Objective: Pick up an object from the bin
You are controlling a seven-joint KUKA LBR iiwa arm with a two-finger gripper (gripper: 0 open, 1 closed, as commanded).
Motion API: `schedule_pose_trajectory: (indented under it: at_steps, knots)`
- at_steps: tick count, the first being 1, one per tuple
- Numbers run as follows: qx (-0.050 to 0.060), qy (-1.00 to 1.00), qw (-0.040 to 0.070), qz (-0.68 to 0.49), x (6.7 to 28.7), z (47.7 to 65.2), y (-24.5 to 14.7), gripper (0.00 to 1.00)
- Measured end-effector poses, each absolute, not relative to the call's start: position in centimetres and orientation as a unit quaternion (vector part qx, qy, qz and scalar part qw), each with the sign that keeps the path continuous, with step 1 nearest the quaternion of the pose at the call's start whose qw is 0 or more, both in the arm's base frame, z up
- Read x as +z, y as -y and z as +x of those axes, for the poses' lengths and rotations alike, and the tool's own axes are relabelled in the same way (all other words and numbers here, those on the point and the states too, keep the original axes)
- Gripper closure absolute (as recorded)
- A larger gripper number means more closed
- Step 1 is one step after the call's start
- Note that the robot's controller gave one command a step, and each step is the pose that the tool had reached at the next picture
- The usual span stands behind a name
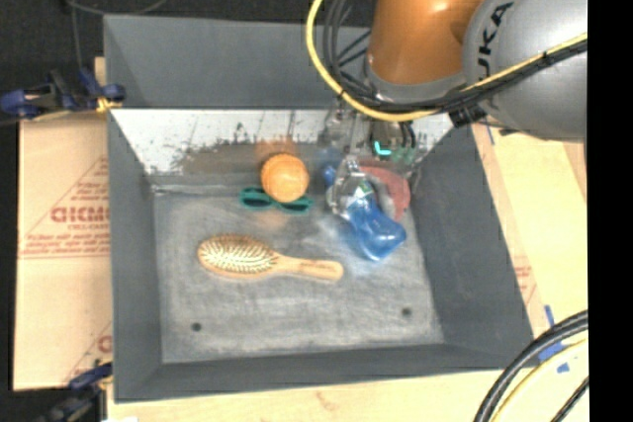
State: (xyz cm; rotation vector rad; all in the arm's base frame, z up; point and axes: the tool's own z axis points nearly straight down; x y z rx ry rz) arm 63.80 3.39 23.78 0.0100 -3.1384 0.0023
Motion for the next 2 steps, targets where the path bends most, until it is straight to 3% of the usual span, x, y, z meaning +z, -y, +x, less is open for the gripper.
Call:
schedule_pose_trajectory:
  at_steps: [1,2]
  knots:
    - [0.000,1.000,-0.003,0.003,24.3,63.9,-3.4,0.00]
    - [-0.001,1.000,-0.003,-0.003,15.6,59.8,-4.6,0.00]
